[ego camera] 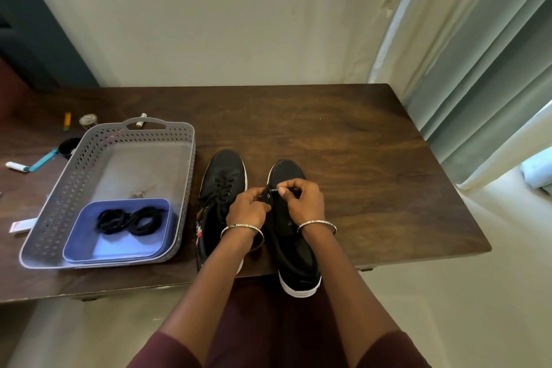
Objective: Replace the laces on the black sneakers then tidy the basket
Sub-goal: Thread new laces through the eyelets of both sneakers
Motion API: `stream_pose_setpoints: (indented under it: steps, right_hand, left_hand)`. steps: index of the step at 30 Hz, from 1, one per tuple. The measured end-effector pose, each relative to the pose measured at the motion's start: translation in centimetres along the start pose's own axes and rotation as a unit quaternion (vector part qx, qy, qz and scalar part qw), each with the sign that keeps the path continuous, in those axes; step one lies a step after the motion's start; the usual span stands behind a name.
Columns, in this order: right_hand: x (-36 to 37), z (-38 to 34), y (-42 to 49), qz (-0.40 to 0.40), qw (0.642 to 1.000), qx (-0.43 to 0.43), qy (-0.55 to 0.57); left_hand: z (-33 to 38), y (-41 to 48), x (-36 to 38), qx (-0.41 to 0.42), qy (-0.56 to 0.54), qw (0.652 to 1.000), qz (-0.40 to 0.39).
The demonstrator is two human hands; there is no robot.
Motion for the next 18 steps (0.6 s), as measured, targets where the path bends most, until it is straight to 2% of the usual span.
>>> stream_pose_setpoints:
  steps: [18]
  right_hand:
    - [0.71, -0.16, 0.03, -0.003, 0.999, 0.035, -0.015]
  left_hand:
    - [-0.32, 0.35, 0.00, -0.003, -0.019, 1.000, -0.025]
Point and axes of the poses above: each hand's wrist, its own y-axis towards the middle knuckle, its own x-axis out of the palm, z = x × y, the point moved 7 cm from there along y, towards the middle knuckle, and after that the axes turned 5 degrees about -z, right-handed, at the moved point
